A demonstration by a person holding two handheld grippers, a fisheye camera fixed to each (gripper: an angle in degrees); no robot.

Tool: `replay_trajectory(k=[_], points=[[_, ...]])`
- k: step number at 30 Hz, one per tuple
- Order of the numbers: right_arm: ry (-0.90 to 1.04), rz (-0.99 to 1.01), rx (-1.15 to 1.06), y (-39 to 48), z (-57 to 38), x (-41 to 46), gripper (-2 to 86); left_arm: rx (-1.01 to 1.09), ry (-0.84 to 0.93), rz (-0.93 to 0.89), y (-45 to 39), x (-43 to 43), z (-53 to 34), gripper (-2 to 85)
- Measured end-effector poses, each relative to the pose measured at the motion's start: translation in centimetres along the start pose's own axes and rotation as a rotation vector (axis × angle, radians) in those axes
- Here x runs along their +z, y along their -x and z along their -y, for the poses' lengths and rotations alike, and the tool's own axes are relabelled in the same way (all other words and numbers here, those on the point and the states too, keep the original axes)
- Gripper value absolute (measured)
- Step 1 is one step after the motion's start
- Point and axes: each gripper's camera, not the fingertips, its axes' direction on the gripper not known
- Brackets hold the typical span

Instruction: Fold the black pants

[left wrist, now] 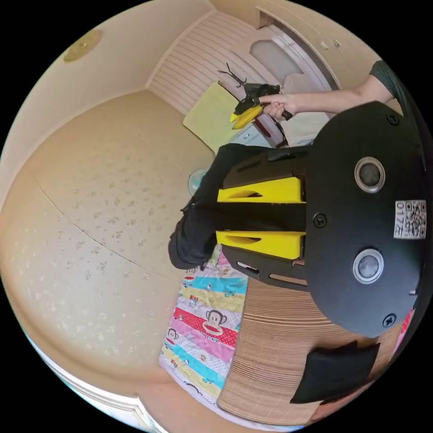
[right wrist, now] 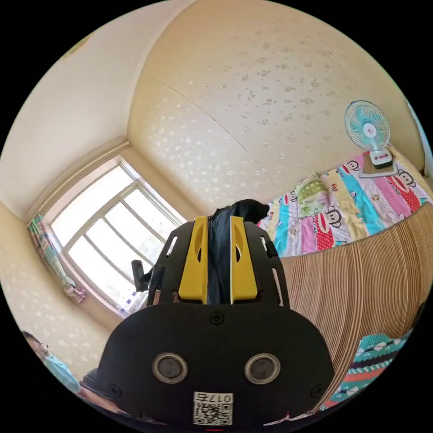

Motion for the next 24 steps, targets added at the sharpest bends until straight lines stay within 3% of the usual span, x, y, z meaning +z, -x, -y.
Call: replay_trajectory(k=[3, 5, 8, 11, 14, 18, 20, 22, 24], points=[[0.162, -0.169, -0.103, -2.1, -6.2, 4.9, 5.7, 0.167, 0.13, 0.135, 1.4, 4.6, -6.1, 10.0], [0.307, -0.242, -0.121, -4.9, -11.6, 8.3, 6.7, 0.243, 0.308, 0.15, 4.0, 8.8, -15.7, 10.1], [0.55, -0.297, -0.085, -9.7, -22.4, 12.9, 8.3, 0.172, 0.511, 0.11, 8.0, 11.6, -29.4, 10.7], [0.74, -0.347, -0.004, -12.2, -33.0, 15.0, 11.2, 0.061, 0.564, 0.069, 9.9, 9.6, -40.7, 11.0], [0.804, -0.466, 0.049, -11.9, -41.2, 14.4, 13.0, -0.036, 0.526, 0.105, 9.3, 4.8, -48.1, 11.0], [0.659, -0.687, -0.122, -8.5, -46.8, 12.6, 9.8, -0.158, 0.475, 0.077, 8.1, -0.7, -53.1, 11.1], [0.712, -0.715, -0.122, -8.9, -46.0, 13.4, 5.8, -0.212, 0.436, 0.064, 7.9, -3.1, -54.9, 11.1], [0.809, -0.667, -0.072, -9.9, -43.6, 14.0, 3.6, -0.219, 0.434, 0.072, 8.0, -4.0, -55.4, 11.1], [0.7, -0.243, 0.017, -10.3, -38.7, 10.8, 2.6, -0.21, 0.46, 0.076, 8.3, -4.4, -55.1, 11.1]])
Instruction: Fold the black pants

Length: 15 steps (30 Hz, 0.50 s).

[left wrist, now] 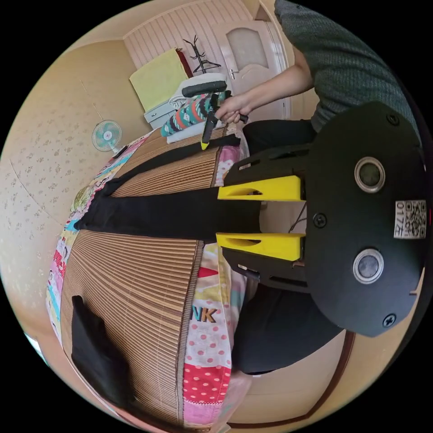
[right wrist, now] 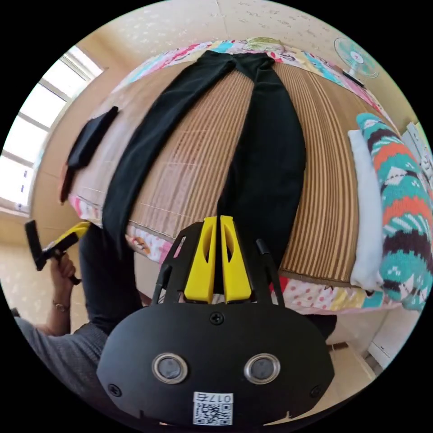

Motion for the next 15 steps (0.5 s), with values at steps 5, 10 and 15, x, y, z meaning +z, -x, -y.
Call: replay_trajectory(k=[5, 10, 15], points=[[-0.447, 0.712, -0.013, -7.4, -4.0, -9.1, 1.9, 0.022, -0.052, 0.02, 1.4, -4.0, 1.2, 11.9], [-0.354, 0.564, 0.224, -15.2, -10.4, -5.9, 1.8, -0.007, 0.023, -0.01, 3.7, -2.2, 2.8, 13.4], [-0.21, 0.438, 0.487, -20.2, -15.8, -2.2, 1.9, -0.027, 0.139, 0.023, 4.5, 1.2, 3.5, 13.4]])
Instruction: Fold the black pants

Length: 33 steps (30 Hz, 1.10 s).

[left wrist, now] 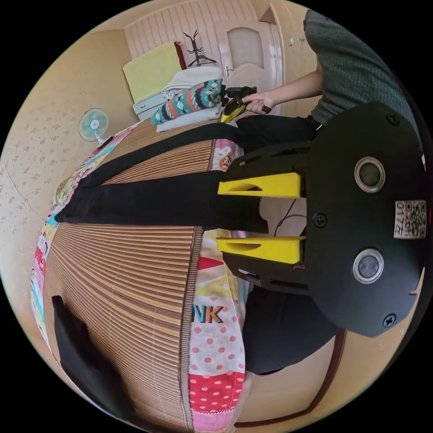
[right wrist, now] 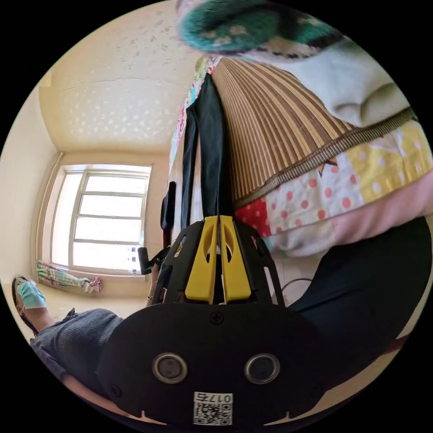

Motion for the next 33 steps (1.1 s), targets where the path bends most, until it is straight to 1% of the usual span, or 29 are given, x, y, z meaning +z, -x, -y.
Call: replay_trajectory(k=[3, 5, 7, 9, 11, 12, 13, 14, 15, 16, 19, 21, 23, 24, 25, 27, 28, 30, 33], points=[[-0.022, -0.028, -0.015, -0.5, -0.5, -0.8, 4.0, -0.005, 0.016, 0.068, 0.0, 0.8, -0.4, 12.5], [-0.058, -0.071, -0.025, -0.5, -0.7, -1.7, 6.3, -0.007, 0.037, 0.145, 0.1, 0.7, -0.8, 8.8], [-0.094, -0.1, -0.042, -0.5, -0.9, -2.5, 7.8, 0.016, 0.084, 0.127, 0.5, 0.4, -1.1, 3.8], [-0.103, -0.137, -0.062, -0.7, -1.0, -3.2, 9.7, 0.039, 0.051, 0.014, 0.9, -1.0, -2.4, 1.7], [-0.055, -0.172, -0.057, -1.5, -1.0, -2.9, 10.7, 0.093, -0.072, -0.271, 1.0, -3.0, -5.5, 0.6], [-0.004, -0.185, -0.057, -2.1, -1.0, -2.3, 11.0, 0.096, -0.091, -0.305, 1.1, -3.2, -6.3, 0.4], [0.02, -0.186, -0.059, -2.5, -1.1, -2.0, 10.9, 0.081, -0.083, -0.298, 1.3, -2.9, -7.6, 0.2], [0.05, -0.181, -0.065, -3.1, -1.4, -1.5, 10.6, 0.048, -0.03, -0.211, 1.8, -1.8, -8.6, -0.1], [0.06, -0.183, -0.064, -3.7, -1.9, -1.4, 9.5, 0.03, 0.006, -0.16, 2.1, -1.0, -9.0, -0.1], [0.059, -0.184, -0.06, -4.0, -2.2, -1.5, 9.0, -0.018, 0.079, -0.093, 2.9, 0.5, -9.9, -0.3], [0.09, -0.128, -0.033, -5.5, -3.3, -1.8, 7.5, -0.102, 0.069, -0.166, 4.8, 0.8, -12.5, -0.1], [0.186, -0.101, -0.029, -6.4, -4.6, -1.3, 6.9, -0.072, 0.061, -0.082, 4.3, -0.3, -13.8, 0.3], [0.238, -0.132, -0.054, -6.4, -6.1, -0.9, 6.1, 0.019, 0.03, 0.135, 2.2, -2.3, -15.5, 1.4], [0.251, -0.17, -0.084, -6.1, -7.3, -1.0, 4.9, 0.044, 0.016, 0.181, 1.6, -2.8, -16.0, 2.4], [0.24, -0.186, -0.099, -5.9, -8.0, -1.2, 4.4, 0.09, -0.014, 0.25, 0.5, -3.9, -16.8, 4.6], [0.149, -0.243, -0.147, -4.0, -10.7, -2.9, 3.1, 0.142, -0.045, 0.299, -0.8, -5.2, -18.0, 6.8], [0.123, -0.257, -0.176, -3.1, -11.4, -3.3, 2.9, 0.169, -0.061, 0.311, -1.6, -6.0, -18.8, 7.2], [0.024, -0.268, -0.382, 2.1, -14.6, -4.8, 2.3, 0.191, -0.089, 0.313, -2.5, -7.2, -20.1, 7.7], [0.012, -0.188, -0.589, 7.6, -17.5, -4.7, 2.1, 0.224, -0.118, 0.272, -3.9, -8.6, -22.5, 7.6]])
